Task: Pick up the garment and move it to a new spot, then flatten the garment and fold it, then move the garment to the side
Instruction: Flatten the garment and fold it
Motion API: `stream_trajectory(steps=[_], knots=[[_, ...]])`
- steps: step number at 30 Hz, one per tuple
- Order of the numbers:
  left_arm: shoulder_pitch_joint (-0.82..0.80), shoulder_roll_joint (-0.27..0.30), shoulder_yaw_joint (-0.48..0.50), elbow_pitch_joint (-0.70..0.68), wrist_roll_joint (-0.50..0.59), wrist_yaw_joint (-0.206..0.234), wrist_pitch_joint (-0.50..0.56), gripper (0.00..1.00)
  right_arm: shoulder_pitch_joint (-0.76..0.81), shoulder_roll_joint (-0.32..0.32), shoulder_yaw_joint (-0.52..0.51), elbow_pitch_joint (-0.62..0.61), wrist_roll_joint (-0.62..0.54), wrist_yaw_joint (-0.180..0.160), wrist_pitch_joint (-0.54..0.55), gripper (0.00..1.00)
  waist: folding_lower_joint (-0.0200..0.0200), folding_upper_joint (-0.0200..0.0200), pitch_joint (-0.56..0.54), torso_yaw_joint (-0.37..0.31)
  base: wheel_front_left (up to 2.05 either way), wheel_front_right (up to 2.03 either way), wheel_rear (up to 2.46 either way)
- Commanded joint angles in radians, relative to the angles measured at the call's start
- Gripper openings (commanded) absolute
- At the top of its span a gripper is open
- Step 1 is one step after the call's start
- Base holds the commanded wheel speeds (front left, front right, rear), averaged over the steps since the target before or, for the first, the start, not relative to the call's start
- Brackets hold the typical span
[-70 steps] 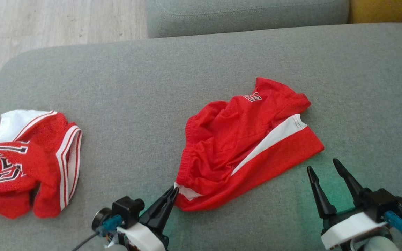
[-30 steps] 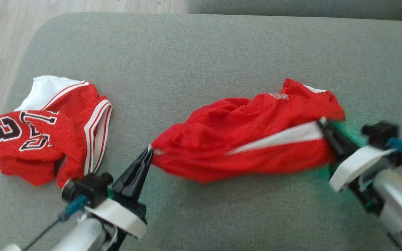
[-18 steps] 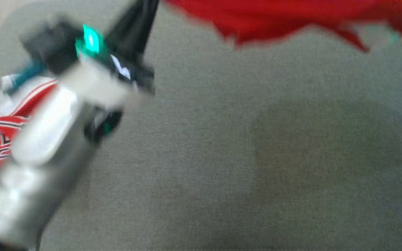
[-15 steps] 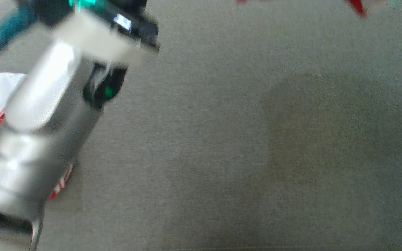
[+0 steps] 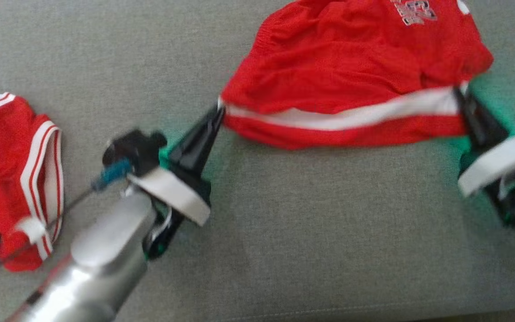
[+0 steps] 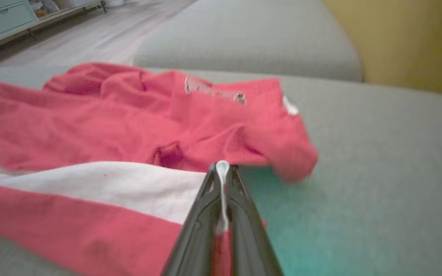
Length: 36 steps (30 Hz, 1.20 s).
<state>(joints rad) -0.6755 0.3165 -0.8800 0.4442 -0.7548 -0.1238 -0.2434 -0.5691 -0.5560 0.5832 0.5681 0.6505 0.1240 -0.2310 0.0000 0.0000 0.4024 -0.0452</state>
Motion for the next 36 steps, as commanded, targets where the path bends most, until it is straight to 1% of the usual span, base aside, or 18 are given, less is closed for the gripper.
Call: stream_trajectory(steps=[1, 7, 10, 13, 14, 15, 16, 17, 23, 25, 27, 30, 32, 33, 36], knots=[[-0.032, 0.026, 0.038, -0.031, 0.009, -0.001, -0.015, 0.0, 0.018, -0.018, -0.005, -0.024, 0.006, 0.007, -0.017, 1.0, 0.0, 0.0, -0.004, 0.005, 0.0, 0.0, 0.0], [0.069, 0.031, 0.093, -0.08, 0.066, 0.013, -0.018, 0.0, 0.158, 0.006, -0.086, -0.097, -0.014, 0.007, -0.03, 1.0, 0.0, 0.0, -0.024, 0.011, 0.0, 0.0, 0.0], [0.098, 0.032, 0.116, -0.092, 0.087, 0.012, -0.018, 0.0, 0.189, 0.009, -0.112, -0.121, -0.033, 0.007, -0.03, 1.0, 0.0, 0.0, -0.035, 0.012, 0.0, 0.0, 0.0], [0.112, 0.024, 0.128, -0.094, 0.102, 0.01, -0.018, 0.0, 0.198, 0.007, -0.112, -0.126, -0.04, 0.007, -0.026, 1.0, 0.0, 0.0, -0.043, 0.019, 0.0, 0.0, 0.0], [0.114, 0.02, 0.131, -0.094, 0.107, 0.009, -0.018, 0.0, 0.2, 0.006, -0.113, -0.125, -0.043, 0.007, -0.023, 0.86, 0.0, 0.0, -0.046, 0.022, 0.0, 0.0, 0.0], [0.115, 0.016, 0.132, -0.093, 0.111, 0.008, -0.018, 0.0, 0.202, 0.005, -0.115, -0.125, -0.044, 0.007, -0.021, 0.49, 0.0, 0.0, -0.049, 0.026, 0.0, 0.0, 0.0], [0.117, 0.012, 0.133, -0.091, 0.114, 0.006, -0.018, 0.0, 0.204, 0.004, -0.113, -0.128, -0.046, 0.007, -0.018, 0.27, 0.0, 0.0, -0.053, 0.029, 0.0, 0.0, 0.0], [0.118, 0.009, 0.134, -0.09, 0.116, 0.005, -0.018, 0.0, 0.207, 0.002, -0.114, -0.131, -0.047, 0.007, -0.016, 0.0, 0.0, 0.0, -0.056, 0.032, 0.0, 0.0, 0.0], [0.113, -0.004, 0.16, -0.106, 0.124, -0.001, -0.018, 0.0, 0.21, -0.031, -0.122, -0.167, -0.052, 0.007, -0.01, 0.0, 0.0, 0.0, -0.073, 0.04, 0.0, 0.0, 0.0], [0.104, -0.01, 0.181, -0.14, 0.115, -0.003, -0.018, 0.0, 0.199, -0.043, -0.157, -0.197, -0.065, 0.007, -0.017, 0.0, 0.0, 0.0, -0.076, 0.04, 0.0, 0.0, 0.0], [0.077, -0.009, 0.195, -0.186, 0.1, -0.005, -0.018, 0.0, 0.176, -0.058, -0.213, -0.248, -0.079, 0.007, -0.022, 0.0, 0.0, 0.0, -0.073, 0.038, 0.0, 0.0, 0.0], [-0.03, 0.017, 0.185, -0.252, 0.076, -0.006, -0.006, 0.0, 0.106, -0.094, -0.285, -0.33, -0.111, 0.007, -0.018, 0.0, 0.0, 0.0, -0.059, 0.03, 0.0, 0.0, 0.0], [-0.146, 0.043, 0.165, -0.282, 0.066, -0.006, 0.03, 0.0, 0.017, -0.121, -0.305, -0.363, -0.141, 0.007, 0.004, 0.0, 0.0, 0.0, -0.039, 0.022, 0.0, 0.0, 0.0], [-0.146, 0.043, 0.165, -0.282, 0.066, -0.006, 0.03, 0.0, 0.017, -0.121, -0.305, -0.363, -0.141, 0.007, 0.004, 0.0, 0.0, 0.0, -0.039, 0.022, 0.0, 0.0, 0.0], [-0.341, 0.06, 0.125, -0.263, 0.043, -0.007, 0.09, 0.0, -0.162, -0.129, -0.319, -0.37, -0.158, 0.007, 0.044, 0.0, 0.0, 0.0, -0.002, 0.006, 0.0, 0.0, 0.0]])
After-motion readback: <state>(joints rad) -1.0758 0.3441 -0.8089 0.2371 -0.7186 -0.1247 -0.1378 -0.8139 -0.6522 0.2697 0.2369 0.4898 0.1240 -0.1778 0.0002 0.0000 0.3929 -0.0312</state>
